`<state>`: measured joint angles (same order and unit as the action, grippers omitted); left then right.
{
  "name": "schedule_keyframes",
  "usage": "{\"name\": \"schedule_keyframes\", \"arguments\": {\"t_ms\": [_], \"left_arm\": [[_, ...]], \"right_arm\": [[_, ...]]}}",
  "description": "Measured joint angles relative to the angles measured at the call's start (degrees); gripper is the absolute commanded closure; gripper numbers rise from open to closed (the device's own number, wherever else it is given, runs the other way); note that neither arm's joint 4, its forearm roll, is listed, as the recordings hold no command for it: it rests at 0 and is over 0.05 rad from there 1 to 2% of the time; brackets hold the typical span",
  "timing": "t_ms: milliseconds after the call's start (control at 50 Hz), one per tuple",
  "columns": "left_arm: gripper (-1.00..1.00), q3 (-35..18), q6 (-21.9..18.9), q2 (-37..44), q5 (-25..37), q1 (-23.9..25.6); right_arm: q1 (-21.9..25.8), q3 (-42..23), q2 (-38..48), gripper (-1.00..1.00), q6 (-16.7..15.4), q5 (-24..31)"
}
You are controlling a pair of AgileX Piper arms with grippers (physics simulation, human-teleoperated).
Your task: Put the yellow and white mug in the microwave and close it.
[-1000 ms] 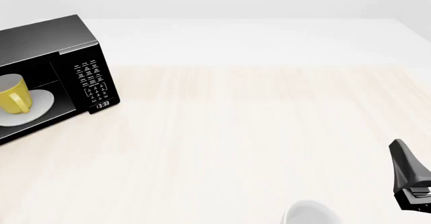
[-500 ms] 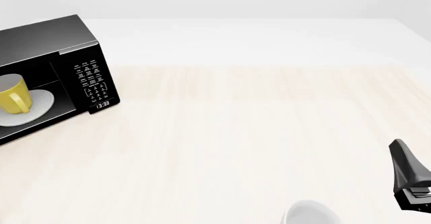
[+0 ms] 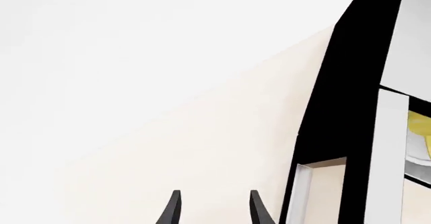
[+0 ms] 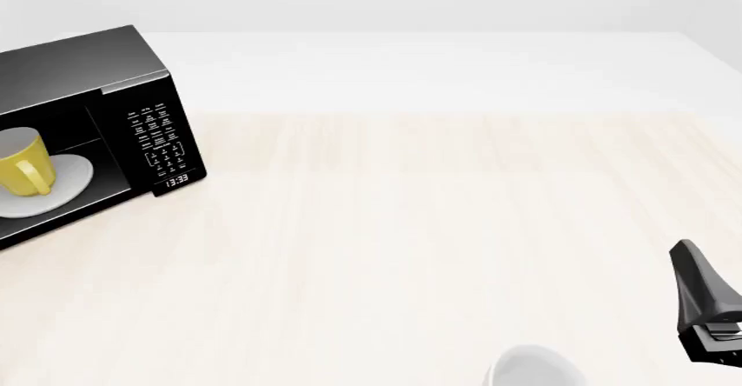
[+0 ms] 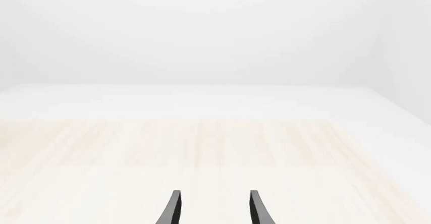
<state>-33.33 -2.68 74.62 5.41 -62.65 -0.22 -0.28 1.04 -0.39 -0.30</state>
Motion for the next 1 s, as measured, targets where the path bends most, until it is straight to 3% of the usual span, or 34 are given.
{"name": "schedule_keyframes", "arguments": {"t_ms": [260, 640, 1000], "left_arm": [[-1.00, 0.3, 1.3, 3.1, -2.0, 5.3], [-1.00, 0.9, 1.3, 7.3, -5.2, 9.4], [-1.00, 2.2, 3.6, 5.6, -5.4, 15.4]], "right_arm": [[0.0, 0.0, 0.0, -1.00, 0.0, 0.0], [0.0, 0.0, 0.0, -1.00, 0.0, 0.0], [0.0, 0.0, 0.0, -1.00, 0.0, 0.0]]}}
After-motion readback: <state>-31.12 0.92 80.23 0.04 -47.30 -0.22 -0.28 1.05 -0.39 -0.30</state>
